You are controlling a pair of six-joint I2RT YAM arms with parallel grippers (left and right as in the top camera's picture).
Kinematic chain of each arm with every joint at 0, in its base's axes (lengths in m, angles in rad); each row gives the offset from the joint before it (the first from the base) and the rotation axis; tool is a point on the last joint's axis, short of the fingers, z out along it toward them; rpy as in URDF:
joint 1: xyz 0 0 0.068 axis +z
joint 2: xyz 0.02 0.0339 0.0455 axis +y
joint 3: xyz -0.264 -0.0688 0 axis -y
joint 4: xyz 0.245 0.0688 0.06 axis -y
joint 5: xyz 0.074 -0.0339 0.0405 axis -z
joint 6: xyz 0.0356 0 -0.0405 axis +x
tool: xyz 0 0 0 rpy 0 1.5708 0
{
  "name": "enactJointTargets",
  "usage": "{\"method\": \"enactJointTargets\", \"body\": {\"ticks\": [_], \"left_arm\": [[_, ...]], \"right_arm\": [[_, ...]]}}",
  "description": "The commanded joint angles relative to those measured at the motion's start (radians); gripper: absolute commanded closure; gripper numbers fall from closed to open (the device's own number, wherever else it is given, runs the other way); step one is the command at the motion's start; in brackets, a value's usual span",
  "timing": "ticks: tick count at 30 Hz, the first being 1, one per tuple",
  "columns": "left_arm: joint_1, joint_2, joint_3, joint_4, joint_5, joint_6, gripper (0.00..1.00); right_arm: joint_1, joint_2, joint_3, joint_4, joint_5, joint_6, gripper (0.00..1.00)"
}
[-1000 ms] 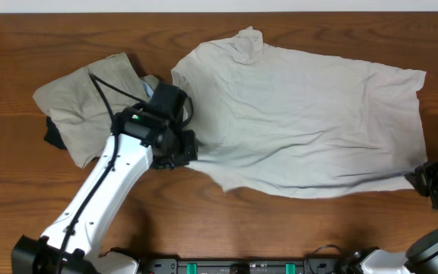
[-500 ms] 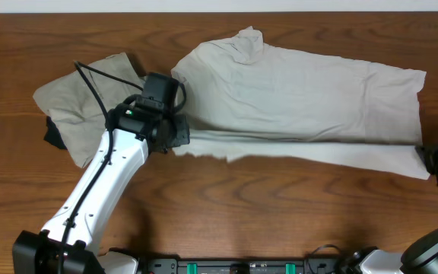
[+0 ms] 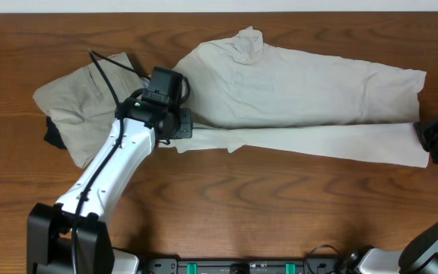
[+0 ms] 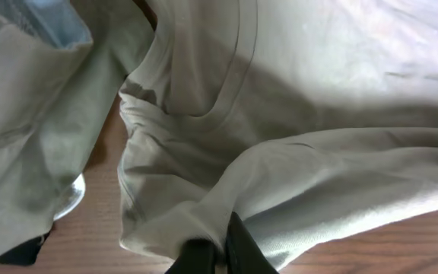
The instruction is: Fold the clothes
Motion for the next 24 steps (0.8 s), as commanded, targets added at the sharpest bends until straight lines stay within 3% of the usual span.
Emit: {"method": "enactJointTargets", "body": {"ticks": [1, 11, 12, 14, 15, 19, 24], "left_arm": [[0.006, 0.012, 0.006, 0.013, -0.015, 0.046, 0.94], [0.006, 0.043, 0.006, 0.055, -0.015, 0.054, 0.90], [0.006, 0.046, 0.006, 0.055, -0.015, 0.054, 0.83], [0.006, 0.048, 0.006, 0.053, -0.016, 0.054, 0.44], [0.006, 0.048, 0.006, 0.051, -0.016, 0.054, 0.38], [0.006, 0.046, 0.006, 0.040, -0.015, 0.062, 0.31], [0.006, 0.039, 0.006, -0.041, 0.018, 0.061, 0.31]], "right_arm": [[0.020, 0.000, 0.014, 0.031, 0.101, 0.012, 0.97], [0.021, 0.065, 0.014, 0.066, 0.099, 0.005, 0.97], [0.021, 0.068, 0.014, 0.060, 0.076, -0.009, 0.96], [0.021, 0.068, 0.014, 0.042, 0.033, -0.024, 0.92], [0.021, 0.068, 0.014, 0.032, 0.014, -0.033, 0.89], [0.021, 0.068, 0.014, -0.032, -0.051, -0.073, 0.79], [0.026, 0.068, 0.014, -0.151, -0.127, -0.165, 0.78]]}}
